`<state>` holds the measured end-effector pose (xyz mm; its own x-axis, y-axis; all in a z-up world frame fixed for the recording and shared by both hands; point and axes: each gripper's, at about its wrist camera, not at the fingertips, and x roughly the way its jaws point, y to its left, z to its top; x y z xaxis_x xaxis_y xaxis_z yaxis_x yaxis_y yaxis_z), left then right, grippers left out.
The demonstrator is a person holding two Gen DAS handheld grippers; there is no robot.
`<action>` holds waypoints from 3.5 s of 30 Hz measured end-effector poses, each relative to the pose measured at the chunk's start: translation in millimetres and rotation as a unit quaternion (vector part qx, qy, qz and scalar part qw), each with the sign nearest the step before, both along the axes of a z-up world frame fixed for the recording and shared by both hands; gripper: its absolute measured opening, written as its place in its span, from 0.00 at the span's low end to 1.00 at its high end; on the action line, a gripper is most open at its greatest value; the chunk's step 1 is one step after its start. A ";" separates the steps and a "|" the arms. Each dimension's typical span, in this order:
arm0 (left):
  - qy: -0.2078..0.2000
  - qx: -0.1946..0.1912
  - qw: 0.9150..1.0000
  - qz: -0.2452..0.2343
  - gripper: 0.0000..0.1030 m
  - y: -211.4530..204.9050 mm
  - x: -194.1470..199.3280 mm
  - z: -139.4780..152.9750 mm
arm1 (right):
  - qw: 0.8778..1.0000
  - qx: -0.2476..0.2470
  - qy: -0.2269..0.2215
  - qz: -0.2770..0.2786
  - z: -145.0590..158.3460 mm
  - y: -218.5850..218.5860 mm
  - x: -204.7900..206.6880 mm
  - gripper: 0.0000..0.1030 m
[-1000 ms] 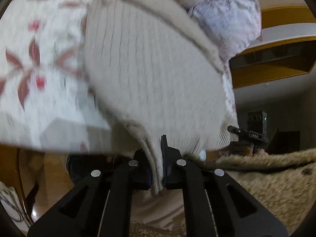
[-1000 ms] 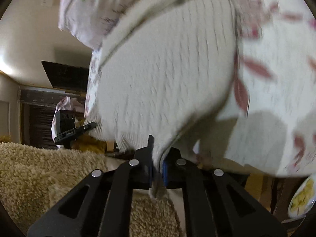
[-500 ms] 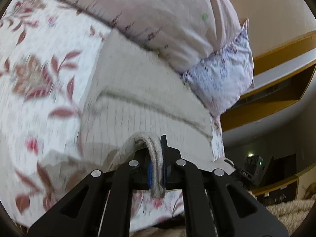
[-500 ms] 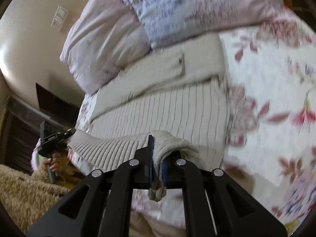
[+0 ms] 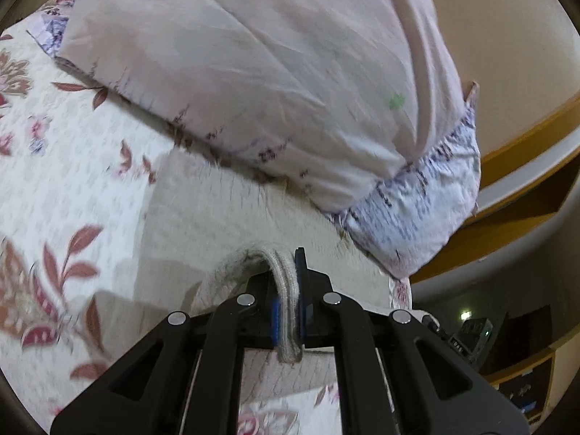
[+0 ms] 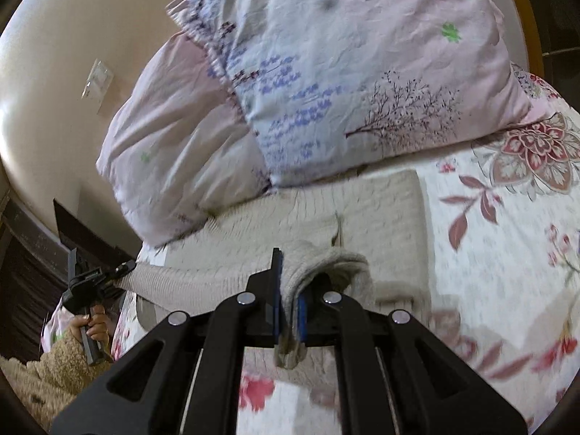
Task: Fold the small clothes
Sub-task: 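Carry the hem toward the collar with both grippers, folding the sweater up, then open both grippers and release the folded hem onto the sweater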
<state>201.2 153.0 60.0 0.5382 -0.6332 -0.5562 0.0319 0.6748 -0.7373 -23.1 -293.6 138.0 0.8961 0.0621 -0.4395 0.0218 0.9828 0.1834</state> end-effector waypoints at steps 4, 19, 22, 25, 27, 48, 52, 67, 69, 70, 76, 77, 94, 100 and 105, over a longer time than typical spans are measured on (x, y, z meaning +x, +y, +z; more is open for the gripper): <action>0.008 0.004 1.000 0.009 0.06 -4.6 23.1 -5.4 | 1.000 0.016 0.004 -0.017 -2.4 -14.5 25.8 0.06; 0.067 -0.013 0.997 0.046 0.06 -5.4 71.4 -49.2 | 0.996 0.060 0.028 -0.063 -11.9 -49.1 84.5 0.06; 0.081 -0.009 0.995 0.050 0.06 -7.0 76.8 -58.8 | 0.994 0.070 0.045 -0.075 -16.8 -56.4 96.6 0.07; 0.101 -0.016 0.993 0.051 0.06 -7.9 80.3 -69.4 | 0.990 0.087 0.070 -0.083 -22.6 -62.2 103.1 0.11; 0.106 -0.018 0.993 0.050 0.06 -8.3 81.6 -71.3 | 0.989 0.103 0.069 -0.077 -21.5 -63.7 99.4 0.21; 0.040 0.036 0.998 0.037 0.71 8.9 64.1 -27.1 | 0.992 0.059 0.052 -0.096 3.8 -56.3 92.8 0.42; 0.031 0.114 0.993 0.012 0.61 7.3 38.8 -26.0 | 0.992 0.008 0.070 -0.105 -10.3 -53.6 65.8 0.40; 0.036 0.196 0.980 -0.027 0.39 -11.3 -10.9 -51.8 | 0.988 -0.034 0.103 -0.108 -48.3 -56.3 19.2 0.30; 0.039 0.202 0.978 -0.037 0.34 -14.5 -12.7 -54.8 | 0.988 -0.038 0.102 -0.106 -49.5 -55.0 18.7 0.26; 0.041 0.207 0.977 -0.041 0.26 -15.5 -14.1 -56.6 | 0.988 -0.042 0.102 -0.107 -49.1 -54.3 18.2 0.12; 0.047 0.175 0.983 -0.040 0.14 -14.1 -15.0 -59.0 | 0.990 -0.054 0.089 -0.100 -43.7 -42.2 14.3 0.10; 0.046 0.171 0.983 -0.042 0.14 -12.9 -16.1 -57.5 | 0.990 -0.049 0.084 -0.100 -41.5 -41.6 11.2 0.10; 0.049 0.146 0.986 -0.058 0.13 7.7 -48.1 -55.4 | 0.982 -0.055 0.113 -0.139 -53.7 -42.3 4.4 0.10; 0.052 0.165 0.983 -0.057 0.19 0.9 -44.2 -54.3 | 0.977 -0.065 0.131 -0.157 -65.8 -43.8 13.3 0.13; 0.037 0.177 0.982 -0.052 0.46 -2.7 -44.0 -37.8 | 0.976 -0.089 0.112 -0.167 -56.4 -30.4 15.7 0.34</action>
